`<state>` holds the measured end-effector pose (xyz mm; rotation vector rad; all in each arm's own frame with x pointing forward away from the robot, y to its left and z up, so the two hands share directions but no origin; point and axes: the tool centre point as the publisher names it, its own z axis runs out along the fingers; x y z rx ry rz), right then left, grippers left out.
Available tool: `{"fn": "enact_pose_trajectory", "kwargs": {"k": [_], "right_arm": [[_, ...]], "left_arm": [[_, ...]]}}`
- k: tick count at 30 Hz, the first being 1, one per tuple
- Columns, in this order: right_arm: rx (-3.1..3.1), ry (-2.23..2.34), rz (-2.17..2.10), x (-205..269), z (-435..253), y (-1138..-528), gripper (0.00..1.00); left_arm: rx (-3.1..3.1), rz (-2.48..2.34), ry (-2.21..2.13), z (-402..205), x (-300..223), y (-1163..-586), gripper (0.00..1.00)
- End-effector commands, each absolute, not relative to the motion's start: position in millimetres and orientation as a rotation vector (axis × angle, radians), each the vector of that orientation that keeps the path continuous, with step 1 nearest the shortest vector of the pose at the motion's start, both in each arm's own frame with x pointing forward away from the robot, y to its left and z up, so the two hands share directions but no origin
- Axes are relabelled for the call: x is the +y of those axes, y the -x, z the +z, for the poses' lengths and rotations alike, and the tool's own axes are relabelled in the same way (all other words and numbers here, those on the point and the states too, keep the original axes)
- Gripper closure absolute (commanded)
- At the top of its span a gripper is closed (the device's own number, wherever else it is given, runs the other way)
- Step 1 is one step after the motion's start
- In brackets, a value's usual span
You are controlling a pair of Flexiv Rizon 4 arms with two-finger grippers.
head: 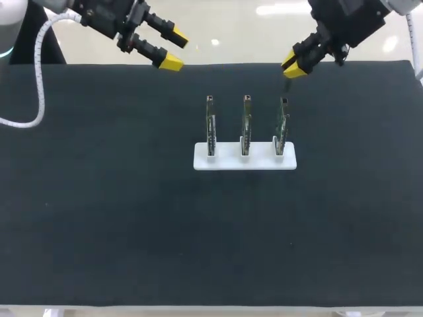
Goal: Pick up the optical module with the left hand, and insert it into the network port with the right hand.
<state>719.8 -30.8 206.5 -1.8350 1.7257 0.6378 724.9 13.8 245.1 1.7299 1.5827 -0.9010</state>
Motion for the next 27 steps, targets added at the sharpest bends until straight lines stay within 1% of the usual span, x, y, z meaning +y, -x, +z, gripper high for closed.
{"fn": "enact_pose_trajectory", "kwargs": {"k": [1,27], "right_arm": [[1.719,1.85,0.666,-29.5,202.9,-727.6,1.0],[1.76,1.876,0.689,-25.9,187.5,-726.6,1.0]], "left_arm": [[1.585,-0.9,-1.733,245.6,13.4,-725.5,0.0],[1.585,-0.9,-1.733,245.6,13.4,-725.5,0.0]]}}
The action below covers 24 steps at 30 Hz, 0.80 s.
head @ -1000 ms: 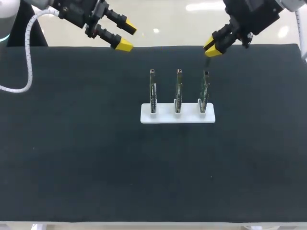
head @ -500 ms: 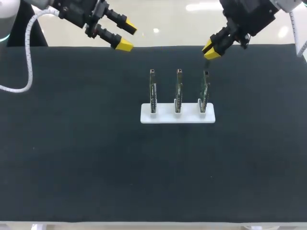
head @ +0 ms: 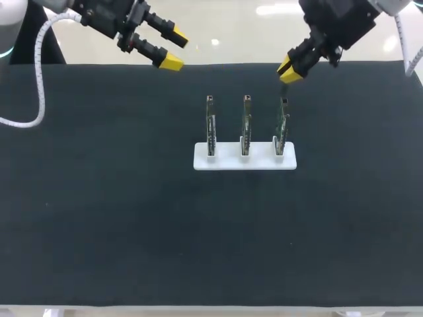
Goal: Pick up the optical module with the left hand, and insert it into the network port with the right hand.
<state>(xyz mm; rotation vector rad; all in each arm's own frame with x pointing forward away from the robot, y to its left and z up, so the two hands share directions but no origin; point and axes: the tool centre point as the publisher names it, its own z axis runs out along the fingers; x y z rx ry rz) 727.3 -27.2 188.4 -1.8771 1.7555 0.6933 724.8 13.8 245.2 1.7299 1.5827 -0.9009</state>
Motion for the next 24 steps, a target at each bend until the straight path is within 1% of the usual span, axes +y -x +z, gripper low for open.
{"fn": "enact_pose_trajectory", "kwargs": {"k": [1,24], "right_arm": [[1.762,1.876,0.689,-25.9,187.5,-726.4,1.0],[1.789,1.855,0.688,-29.3,185.5,-722.1,1.0]], "left_arm": [[1.585,-0.9,-1.733,245.6,13.4,-725.5,0.0],[1.585,-0.9,-1.733,245.6,13.4,-725.5,0.0]]}}
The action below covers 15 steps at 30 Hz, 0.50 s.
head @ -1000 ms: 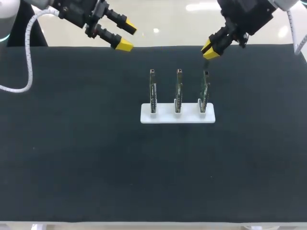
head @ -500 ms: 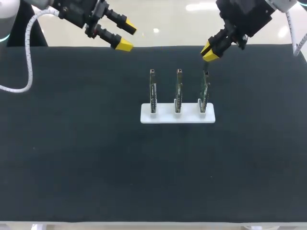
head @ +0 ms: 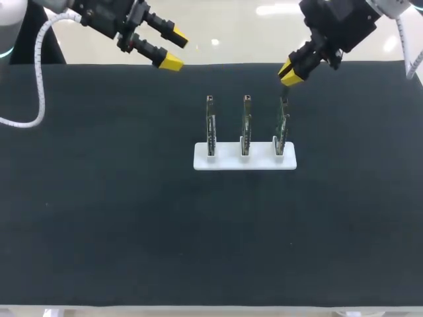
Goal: Pick up the optical module with the left hand, and insert it into the network port with the right hand.
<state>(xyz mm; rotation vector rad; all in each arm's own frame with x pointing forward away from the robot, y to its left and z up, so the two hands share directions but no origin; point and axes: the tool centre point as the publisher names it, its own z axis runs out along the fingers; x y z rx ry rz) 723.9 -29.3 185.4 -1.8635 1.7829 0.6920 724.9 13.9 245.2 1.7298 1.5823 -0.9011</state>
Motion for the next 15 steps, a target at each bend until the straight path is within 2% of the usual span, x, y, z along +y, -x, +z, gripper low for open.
{"fn": "enact_pose_trajectory", "kwargs": {"k": [1,15], "right_arm": [[1.789,1.854,0.687,-29.4,185.4,-722.0,1.0],[1.795,1.835,0.684,-29.3,180.2,-723.2,1.0]], "left_arm": [[1.585,-0.9,-1.733,245.6,13.4,-725.5,0.0],[1.585,-0.9,-1.733,245.6,13.4,-725.5,0.0]]}}
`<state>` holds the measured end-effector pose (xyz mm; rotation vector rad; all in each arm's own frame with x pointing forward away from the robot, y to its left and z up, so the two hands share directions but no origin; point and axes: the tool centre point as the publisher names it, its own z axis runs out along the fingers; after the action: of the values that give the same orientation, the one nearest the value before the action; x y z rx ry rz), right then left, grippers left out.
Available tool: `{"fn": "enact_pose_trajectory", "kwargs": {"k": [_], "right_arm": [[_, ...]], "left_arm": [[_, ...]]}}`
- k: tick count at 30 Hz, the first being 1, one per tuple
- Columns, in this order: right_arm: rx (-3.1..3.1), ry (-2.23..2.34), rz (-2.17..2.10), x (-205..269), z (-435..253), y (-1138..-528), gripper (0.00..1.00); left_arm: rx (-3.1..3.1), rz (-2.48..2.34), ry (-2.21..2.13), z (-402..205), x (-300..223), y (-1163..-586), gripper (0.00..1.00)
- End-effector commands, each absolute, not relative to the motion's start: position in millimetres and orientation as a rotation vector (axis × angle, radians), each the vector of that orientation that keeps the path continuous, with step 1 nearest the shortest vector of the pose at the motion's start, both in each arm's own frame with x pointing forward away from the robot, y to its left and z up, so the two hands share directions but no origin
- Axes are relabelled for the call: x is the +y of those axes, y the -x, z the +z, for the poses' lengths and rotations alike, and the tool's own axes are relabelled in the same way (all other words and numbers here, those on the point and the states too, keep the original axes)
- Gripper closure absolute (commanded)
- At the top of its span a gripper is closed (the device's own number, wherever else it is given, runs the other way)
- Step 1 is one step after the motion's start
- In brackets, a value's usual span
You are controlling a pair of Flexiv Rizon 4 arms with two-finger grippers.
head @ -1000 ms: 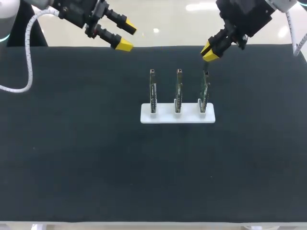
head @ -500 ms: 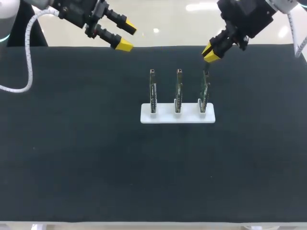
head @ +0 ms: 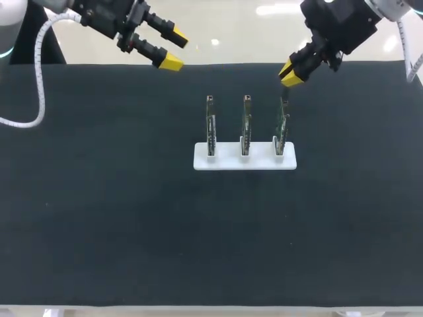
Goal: Pick up the optical module with the left hand, and insert it into the network port with the right hand.
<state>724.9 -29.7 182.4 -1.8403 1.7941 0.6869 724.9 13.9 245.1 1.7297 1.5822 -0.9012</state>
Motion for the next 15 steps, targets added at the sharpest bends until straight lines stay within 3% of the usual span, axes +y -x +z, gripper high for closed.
{"fn": "enact_pose_trajectory", "kwargs": {"k": [1,15], "right_arm": [[1.796,1.834,0.685,-28.8,179.9,-723.5,1.0],[1.801,1.828,0.692,-26.4,182.2,-723.0,1.0]], "left_arm": [[1.585,-0.9,-1.733,245.6,13.4,-725.5,0.0],[1.585,-0.9,-1.733,245.6,13.4,-725.5,0.0]]}}
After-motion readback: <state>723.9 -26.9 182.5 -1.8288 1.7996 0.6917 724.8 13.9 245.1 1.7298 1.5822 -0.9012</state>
